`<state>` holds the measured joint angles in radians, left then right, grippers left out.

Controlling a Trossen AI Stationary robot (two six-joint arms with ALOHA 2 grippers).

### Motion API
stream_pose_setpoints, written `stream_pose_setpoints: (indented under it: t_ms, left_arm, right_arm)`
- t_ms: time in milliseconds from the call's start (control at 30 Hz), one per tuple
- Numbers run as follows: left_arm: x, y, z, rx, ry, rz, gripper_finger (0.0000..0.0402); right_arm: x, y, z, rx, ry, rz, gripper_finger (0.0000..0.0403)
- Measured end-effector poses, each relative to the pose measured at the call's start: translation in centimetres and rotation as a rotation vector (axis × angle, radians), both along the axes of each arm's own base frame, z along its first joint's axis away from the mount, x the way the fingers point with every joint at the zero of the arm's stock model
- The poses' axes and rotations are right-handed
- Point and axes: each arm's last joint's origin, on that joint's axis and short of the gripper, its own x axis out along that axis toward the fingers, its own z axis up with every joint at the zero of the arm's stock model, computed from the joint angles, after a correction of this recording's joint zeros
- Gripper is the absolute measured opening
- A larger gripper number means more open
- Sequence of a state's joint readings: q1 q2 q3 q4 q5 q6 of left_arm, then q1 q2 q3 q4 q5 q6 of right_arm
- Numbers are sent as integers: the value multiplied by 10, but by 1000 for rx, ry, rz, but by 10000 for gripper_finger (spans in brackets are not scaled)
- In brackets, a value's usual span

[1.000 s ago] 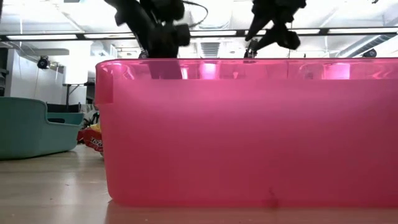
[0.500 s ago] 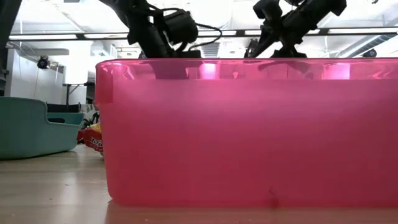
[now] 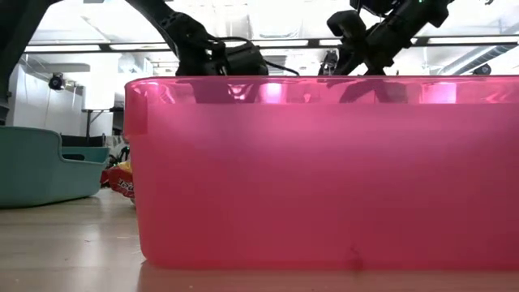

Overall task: Sort Maruchan noodles
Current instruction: Put the middle left red noodle pack into the green bin

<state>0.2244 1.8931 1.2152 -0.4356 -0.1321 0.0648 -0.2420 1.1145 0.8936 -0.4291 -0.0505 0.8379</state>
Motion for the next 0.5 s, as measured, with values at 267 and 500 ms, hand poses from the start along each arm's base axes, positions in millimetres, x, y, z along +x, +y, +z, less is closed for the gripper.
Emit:
stream_pose_setpoints:
  t_ms: [267, 500]
  left_arm:
    - [-1, 1, 1, -93, -32, 81, 27]
    - [-9, -1, 23, -167, -78, 92, 2]
  right_arm:
    - [0, 0, 0, -1, 0, 1, 148]
    - [0, 0, 0, -7, 1, 6, 148]
